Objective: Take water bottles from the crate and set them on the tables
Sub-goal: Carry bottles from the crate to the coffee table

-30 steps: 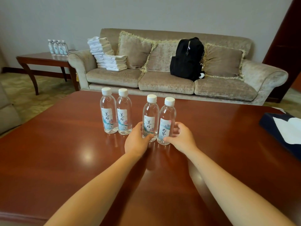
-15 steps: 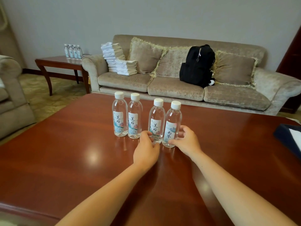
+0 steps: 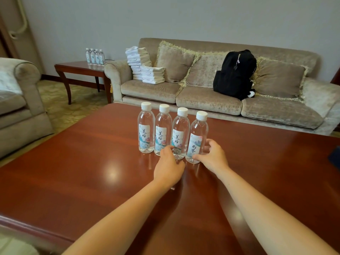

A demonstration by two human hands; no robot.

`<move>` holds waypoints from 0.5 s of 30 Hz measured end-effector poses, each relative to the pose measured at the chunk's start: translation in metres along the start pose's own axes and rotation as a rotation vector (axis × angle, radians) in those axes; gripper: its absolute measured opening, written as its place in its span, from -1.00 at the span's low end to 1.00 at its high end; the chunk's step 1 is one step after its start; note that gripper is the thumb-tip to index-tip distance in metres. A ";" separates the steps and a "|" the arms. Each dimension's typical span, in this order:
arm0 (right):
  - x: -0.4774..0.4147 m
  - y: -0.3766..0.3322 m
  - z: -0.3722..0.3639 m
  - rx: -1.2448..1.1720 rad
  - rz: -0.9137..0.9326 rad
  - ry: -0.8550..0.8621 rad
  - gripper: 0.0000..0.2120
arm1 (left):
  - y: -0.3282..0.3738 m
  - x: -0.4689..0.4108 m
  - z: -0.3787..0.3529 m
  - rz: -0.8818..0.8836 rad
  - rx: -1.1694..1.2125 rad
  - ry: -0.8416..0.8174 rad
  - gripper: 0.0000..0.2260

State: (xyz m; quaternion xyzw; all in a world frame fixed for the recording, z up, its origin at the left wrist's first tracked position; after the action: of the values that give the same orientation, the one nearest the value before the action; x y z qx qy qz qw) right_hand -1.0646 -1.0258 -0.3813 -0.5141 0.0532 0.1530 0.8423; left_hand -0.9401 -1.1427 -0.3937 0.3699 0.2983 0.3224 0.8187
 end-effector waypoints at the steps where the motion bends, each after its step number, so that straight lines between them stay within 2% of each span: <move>1: -0.001 0.000 -0.001 0.000 -0.003 -0.007 -0.46 | 0.000 0.000 0.000 0.001 0.000 0.000 -0.51; 6: -0.003 -0.001 -0.004 -0.001 -0.003 -0.022 -0.42 | 0.002 0.000 -0.002 0.001 -0.017 -0.005 -0.50; 15: -0.001 -0.004 -0.002 0.032 0.007 -0.091 -0.47 | 0.002 0.001 0.003 -0.012 0.009 -0.027 -0.45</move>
State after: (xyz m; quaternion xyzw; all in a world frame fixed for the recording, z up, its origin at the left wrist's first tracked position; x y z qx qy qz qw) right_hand -1.0645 -1.0297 -0.3782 -0.4930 0.0192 0.1784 0.8513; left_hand -0.9381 -1.1422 -0.3908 0.3760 0.2908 0.3114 0.8229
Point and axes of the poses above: each hand's wrist, its own x-axis away from the middle knuckle, its own z-axis out of the back of the hand, y = z × x, the point moved 2 cm from there along -x, towards the middle knuckle, and after that the axes turned 15 degrees about y, right-handed, at the moved point
